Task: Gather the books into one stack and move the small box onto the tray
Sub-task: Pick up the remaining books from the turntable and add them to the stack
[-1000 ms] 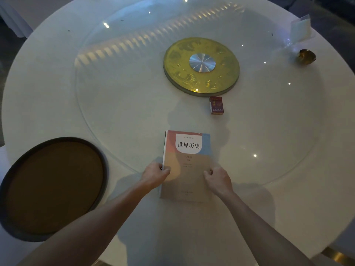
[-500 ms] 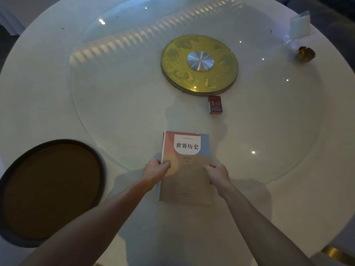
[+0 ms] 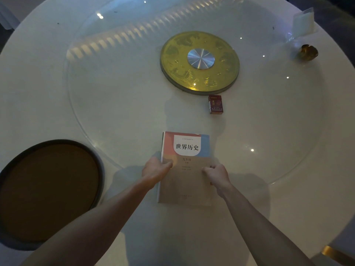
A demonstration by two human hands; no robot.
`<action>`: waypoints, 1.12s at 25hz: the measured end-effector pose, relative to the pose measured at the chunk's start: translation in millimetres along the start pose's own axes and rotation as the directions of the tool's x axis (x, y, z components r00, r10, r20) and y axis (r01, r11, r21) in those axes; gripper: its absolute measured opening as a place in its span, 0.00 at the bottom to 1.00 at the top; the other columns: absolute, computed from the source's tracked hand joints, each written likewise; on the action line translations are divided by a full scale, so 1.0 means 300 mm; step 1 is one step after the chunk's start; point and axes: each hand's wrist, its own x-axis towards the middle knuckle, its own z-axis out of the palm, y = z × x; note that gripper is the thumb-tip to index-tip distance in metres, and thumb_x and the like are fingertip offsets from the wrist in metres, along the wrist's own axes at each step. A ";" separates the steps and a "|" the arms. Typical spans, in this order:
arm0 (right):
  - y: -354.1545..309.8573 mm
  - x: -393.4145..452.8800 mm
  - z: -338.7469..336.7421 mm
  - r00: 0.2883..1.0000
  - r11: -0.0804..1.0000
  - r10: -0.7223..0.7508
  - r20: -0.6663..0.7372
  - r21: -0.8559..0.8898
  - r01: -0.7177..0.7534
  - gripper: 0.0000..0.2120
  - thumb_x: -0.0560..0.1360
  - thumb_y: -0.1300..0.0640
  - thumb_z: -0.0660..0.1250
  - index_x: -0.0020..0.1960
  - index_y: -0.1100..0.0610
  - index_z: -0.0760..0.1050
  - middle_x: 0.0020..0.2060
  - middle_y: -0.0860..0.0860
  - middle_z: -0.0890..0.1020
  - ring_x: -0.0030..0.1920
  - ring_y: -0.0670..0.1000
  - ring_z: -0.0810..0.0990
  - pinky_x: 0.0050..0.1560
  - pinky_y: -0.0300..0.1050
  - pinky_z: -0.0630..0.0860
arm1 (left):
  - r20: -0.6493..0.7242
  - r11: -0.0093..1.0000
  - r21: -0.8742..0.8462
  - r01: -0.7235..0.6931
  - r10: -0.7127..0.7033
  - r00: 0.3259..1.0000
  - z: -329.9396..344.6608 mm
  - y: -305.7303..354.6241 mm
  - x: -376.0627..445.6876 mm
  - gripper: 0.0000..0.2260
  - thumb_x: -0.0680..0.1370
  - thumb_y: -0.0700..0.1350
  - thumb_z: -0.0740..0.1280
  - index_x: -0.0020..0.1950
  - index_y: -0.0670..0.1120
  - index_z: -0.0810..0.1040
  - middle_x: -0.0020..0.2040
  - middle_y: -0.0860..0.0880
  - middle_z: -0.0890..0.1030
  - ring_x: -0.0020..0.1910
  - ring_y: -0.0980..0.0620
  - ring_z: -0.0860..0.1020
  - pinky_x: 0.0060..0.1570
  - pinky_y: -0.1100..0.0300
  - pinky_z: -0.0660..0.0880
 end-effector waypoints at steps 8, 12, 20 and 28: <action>-0.013 0.024 -0.058 0.991 0.984 -0.072 -0.110 -0.173 0.052 0.14 0.71 0.51 0.68 0.47 0.62 0.83 0.41 0.56 0.88 0.44 0.60 0.86 0.47 0.56 0.83 | 0.015 0.998 -0.064 -0.010 0.011 1.000 0.034 0.066 0.008 0.10 0.72 0.49 0.70 0.34 0.46 0.81 0.32 0.51 0.81 0.31 0.53 0.77 0.28 0.62 0.66; -0.007 0.042 -0.057 0.985 0.979 -0.121 -0.124 -0.178 0.097 0.14 0.74 0.54 0.67 0.44 0.65 0.82 0.42 0.61 0.87 0.43 0.62 0.85 0.44 0.56 0.82 | 0.008 0.982 -0.183 -0.044 0.046 0.999 0.048 0.050 0.019 0.09 0.74 0.46 0.68 0.41 0.43 0.85 0.33 0.50 0.82 0.32 0.52 0.77 0.30 0.62 0.68; -0.035 0.057 -0.065 0.984 0.980 -0.133 -0.114 -0.162 0.114 0.15 0.78 0.57 0.67 0.33 0.59 0.71 0.32 0.54 0.78 0.36 0.57 0.75 0.35 0.47 0.66 | -0.005 0.980 -0.185 -0.071 0.071 0.997 0.058 0.057 0.039 0.08 0.77 0.42 0.66 0.48 0.44 0.85 0.37 0.51 0.82 0.32 0.58 0.77 0.22 0.71 0.67; -0.033 0.026 -0.074 0.980 0.967 -0.130 -0.148 -0.238 0.092 0.21 0.79 0.61 0.64 0.28 0.57 0.63 0.27 0.51 0.70 0.35 0.56 0.69 0.31 0.47 0.61 | -0.103 0.991 -0.080 -0.104 0.096 0.990 0.067 0.049 0.043 0.12 0.77 0.40 0.63 0.49 0.44 0.87 0.40 0.48 0.85 0.36 0.50 0.78 0.30 0.61 0.69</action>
